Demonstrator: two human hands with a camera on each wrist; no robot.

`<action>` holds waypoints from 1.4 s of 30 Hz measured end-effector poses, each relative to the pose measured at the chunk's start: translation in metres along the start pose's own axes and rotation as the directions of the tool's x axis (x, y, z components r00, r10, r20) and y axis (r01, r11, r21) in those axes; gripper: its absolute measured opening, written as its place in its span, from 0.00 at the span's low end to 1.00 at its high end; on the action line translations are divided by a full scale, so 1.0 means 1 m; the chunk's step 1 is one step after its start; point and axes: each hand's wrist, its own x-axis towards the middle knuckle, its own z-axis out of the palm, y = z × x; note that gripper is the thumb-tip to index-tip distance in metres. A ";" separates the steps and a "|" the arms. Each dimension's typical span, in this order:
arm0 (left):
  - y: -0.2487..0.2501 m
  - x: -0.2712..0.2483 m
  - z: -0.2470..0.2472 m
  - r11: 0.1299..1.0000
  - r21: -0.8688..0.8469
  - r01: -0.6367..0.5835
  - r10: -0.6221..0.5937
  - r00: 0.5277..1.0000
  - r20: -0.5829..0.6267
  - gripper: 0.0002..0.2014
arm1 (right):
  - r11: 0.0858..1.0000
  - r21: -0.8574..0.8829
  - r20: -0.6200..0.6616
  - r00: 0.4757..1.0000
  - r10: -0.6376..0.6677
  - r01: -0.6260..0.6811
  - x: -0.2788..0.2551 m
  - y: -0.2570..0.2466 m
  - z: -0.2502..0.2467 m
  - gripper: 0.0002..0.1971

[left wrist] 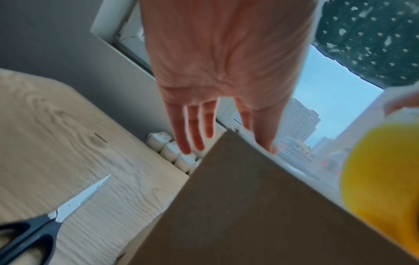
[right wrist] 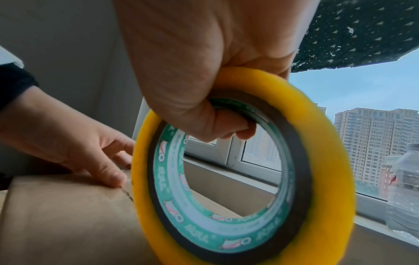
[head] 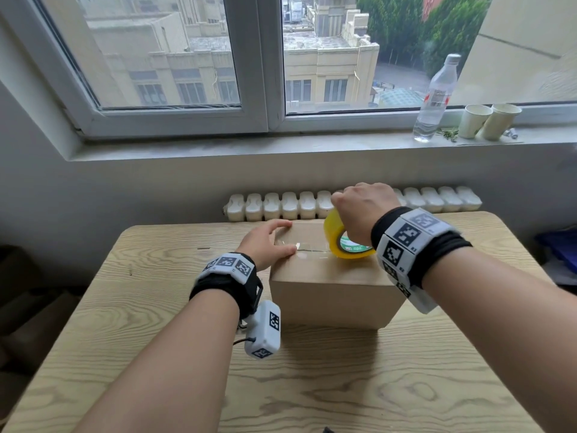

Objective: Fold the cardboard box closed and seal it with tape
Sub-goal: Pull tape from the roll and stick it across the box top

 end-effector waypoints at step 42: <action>0.058 0.006 0.056 0.990 0.144 0.005 0.011 0.993 -0.115 0.11 | 0.487 0.789 0.130 0.877 0.462 -0.374 -0.040 0.057 0.077 0.06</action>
